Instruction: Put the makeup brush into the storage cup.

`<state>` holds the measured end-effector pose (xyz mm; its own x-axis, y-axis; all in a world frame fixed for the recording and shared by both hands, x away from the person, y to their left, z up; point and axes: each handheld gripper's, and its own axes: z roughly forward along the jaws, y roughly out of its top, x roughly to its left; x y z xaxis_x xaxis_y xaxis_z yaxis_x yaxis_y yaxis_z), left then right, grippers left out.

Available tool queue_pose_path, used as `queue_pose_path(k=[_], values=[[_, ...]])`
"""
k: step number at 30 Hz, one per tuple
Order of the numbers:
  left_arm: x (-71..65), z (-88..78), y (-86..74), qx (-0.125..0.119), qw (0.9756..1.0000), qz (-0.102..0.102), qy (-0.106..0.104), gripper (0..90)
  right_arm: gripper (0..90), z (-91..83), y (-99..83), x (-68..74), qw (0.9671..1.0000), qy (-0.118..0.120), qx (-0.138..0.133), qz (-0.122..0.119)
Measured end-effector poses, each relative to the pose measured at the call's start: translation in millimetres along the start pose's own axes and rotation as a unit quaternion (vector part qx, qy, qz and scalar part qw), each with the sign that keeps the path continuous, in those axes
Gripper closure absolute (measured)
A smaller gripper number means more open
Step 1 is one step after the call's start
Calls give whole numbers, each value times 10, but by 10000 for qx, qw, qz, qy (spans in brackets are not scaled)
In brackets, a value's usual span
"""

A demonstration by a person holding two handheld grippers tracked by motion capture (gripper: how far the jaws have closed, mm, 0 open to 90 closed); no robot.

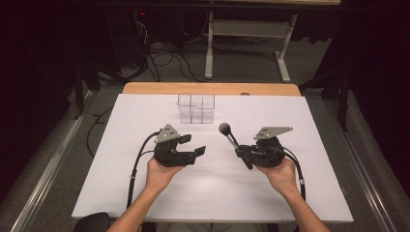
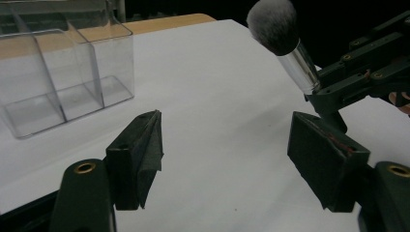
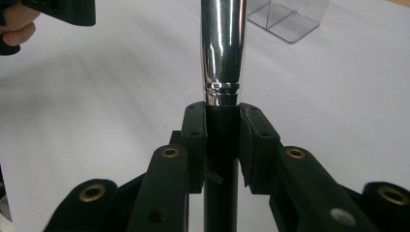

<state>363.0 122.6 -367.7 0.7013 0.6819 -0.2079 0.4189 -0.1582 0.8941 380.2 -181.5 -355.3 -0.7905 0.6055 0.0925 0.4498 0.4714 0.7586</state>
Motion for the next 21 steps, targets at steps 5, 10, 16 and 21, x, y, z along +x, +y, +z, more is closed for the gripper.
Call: queue_pose_path(k=[5,10,16,21], values=[[-55,58,47,-12,9999,8,-133,286,765,15,15,-5,10000,-12,26,41],[-58,51,54,3,9999,-27,-158,287,765,19,20,19,10000,17,-6,59],[-96,82,48,24,9996,-52,-260,289,765,42,52,63,9999,67,-87,64],[-88,115,60,-12,9994,-141,-326,293,766,132,86,134,9998,173,-43,-18]])
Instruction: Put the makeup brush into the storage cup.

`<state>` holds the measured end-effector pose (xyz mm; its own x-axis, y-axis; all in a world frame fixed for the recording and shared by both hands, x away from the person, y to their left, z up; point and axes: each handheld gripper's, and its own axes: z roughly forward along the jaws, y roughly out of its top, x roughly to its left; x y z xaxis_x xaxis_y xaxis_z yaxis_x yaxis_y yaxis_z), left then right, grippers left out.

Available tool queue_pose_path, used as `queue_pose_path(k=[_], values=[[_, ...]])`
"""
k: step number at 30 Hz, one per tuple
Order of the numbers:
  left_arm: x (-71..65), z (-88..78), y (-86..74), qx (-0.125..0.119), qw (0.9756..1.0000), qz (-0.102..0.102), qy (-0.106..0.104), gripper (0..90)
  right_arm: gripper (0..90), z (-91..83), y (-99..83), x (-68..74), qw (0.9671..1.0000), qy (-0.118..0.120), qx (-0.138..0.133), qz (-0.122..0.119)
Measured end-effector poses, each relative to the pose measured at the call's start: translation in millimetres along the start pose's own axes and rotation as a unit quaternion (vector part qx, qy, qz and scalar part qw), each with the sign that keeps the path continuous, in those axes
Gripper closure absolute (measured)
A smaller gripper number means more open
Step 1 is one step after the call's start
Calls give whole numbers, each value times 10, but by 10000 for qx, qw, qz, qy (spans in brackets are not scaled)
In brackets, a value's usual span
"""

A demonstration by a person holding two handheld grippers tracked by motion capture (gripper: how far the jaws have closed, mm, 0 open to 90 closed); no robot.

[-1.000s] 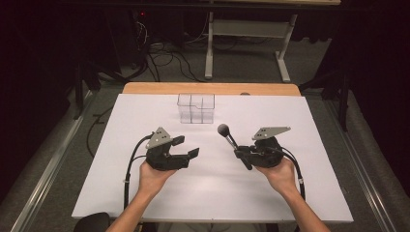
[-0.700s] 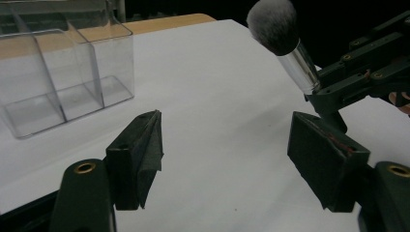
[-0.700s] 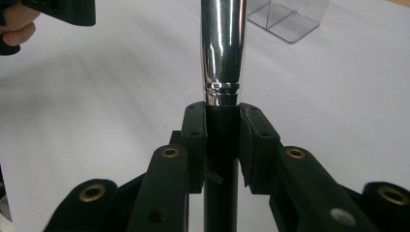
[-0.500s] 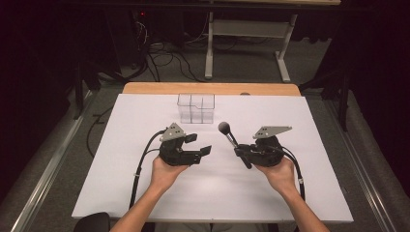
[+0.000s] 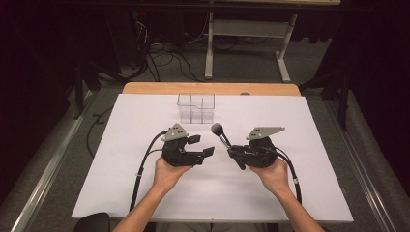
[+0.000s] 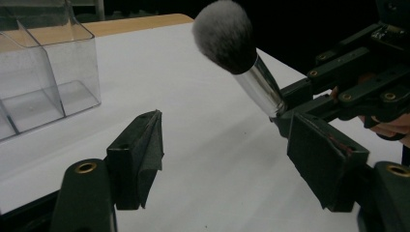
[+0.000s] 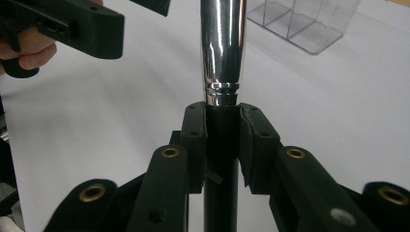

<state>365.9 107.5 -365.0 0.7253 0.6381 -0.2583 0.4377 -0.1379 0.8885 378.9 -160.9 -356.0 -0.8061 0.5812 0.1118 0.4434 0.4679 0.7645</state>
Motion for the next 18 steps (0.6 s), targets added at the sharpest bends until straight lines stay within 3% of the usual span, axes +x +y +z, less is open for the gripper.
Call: queue_pose_path(k=[18], values=[[-73,75,14,103,9996,-43,-266,350,766,78,85,123,9998,46,-56,-191]])
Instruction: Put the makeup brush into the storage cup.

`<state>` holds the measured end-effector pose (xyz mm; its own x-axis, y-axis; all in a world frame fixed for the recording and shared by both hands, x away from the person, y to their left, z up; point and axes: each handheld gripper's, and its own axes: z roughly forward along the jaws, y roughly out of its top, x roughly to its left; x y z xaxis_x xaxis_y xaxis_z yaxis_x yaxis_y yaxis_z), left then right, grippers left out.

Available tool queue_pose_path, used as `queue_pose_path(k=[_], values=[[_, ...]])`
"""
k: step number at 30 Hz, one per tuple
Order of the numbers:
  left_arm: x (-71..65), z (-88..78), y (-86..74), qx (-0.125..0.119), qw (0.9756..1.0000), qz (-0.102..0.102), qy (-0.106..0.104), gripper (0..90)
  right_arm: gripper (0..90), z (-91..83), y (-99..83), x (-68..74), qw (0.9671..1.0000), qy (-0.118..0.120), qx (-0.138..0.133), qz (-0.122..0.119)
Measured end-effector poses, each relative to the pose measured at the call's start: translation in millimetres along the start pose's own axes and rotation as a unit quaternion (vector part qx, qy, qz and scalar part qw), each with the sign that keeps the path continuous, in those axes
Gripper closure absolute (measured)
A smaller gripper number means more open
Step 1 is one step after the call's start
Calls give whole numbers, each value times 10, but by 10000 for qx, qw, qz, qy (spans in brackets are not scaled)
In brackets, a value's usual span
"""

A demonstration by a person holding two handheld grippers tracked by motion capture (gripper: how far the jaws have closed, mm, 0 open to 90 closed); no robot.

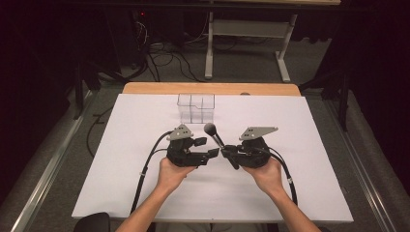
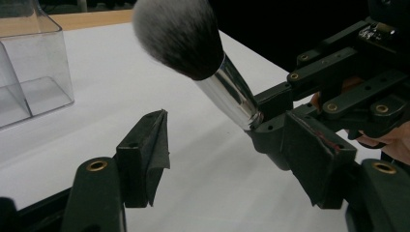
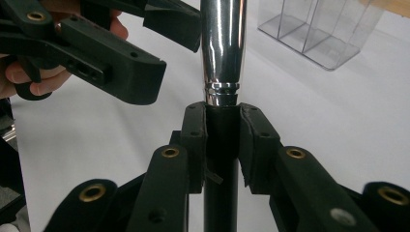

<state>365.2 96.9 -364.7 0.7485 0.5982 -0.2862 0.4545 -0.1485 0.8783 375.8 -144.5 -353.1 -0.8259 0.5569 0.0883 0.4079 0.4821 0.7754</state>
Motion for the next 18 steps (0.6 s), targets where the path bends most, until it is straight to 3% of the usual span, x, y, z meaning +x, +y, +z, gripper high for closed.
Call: queue_pose_path(k=[18], values=[[22,-1,11,-79,9997,-214,-132,468,766,104,17,113,9999,89,37,-129]])
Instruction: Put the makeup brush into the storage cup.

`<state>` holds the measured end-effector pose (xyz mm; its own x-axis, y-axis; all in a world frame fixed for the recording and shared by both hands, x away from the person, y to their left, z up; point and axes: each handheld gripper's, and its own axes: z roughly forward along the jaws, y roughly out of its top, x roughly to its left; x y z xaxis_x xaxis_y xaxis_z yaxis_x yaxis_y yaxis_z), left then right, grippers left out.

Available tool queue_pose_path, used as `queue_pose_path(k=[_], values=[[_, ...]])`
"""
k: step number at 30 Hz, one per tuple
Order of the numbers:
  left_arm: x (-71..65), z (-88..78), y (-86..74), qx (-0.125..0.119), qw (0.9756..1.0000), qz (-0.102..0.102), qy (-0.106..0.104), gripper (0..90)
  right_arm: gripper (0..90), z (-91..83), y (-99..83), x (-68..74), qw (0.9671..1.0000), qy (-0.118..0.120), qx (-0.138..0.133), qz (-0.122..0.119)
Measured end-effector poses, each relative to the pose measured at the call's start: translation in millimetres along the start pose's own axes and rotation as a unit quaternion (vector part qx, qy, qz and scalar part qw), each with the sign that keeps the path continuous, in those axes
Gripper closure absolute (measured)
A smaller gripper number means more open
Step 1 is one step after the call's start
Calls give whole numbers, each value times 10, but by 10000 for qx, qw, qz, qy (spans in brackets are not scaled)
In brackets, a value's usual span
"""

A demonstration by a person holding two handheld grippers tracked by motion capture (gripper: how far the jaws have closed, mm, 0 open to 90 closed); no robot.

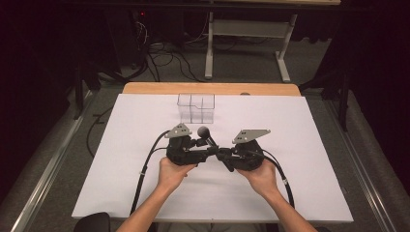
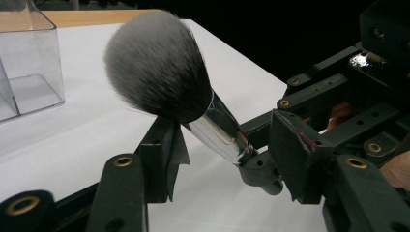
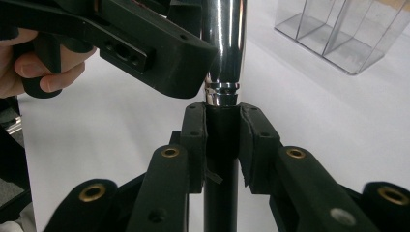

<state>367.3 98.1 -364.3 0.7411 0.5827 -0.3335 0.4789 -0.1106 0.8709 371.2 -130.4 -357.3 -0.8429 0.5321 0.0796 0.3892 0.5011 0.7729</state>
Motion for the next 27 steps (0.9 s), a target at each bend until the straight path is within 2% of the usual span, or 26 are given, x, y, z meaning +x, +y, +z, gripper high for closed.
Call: queue_pose_path(k=[5,16,27], values=[[5,-17,5,-45,10000,-45,-11,511,766,-2,5,4,10000,44,-53,33],[12,-1,-12,-53,9999,-130,-35,542,766,13,7,18,9999,61,-70,79],[4,28,-23,36,9999,-152,-72,571,766,23,11,39,9999,73,-87,86]])
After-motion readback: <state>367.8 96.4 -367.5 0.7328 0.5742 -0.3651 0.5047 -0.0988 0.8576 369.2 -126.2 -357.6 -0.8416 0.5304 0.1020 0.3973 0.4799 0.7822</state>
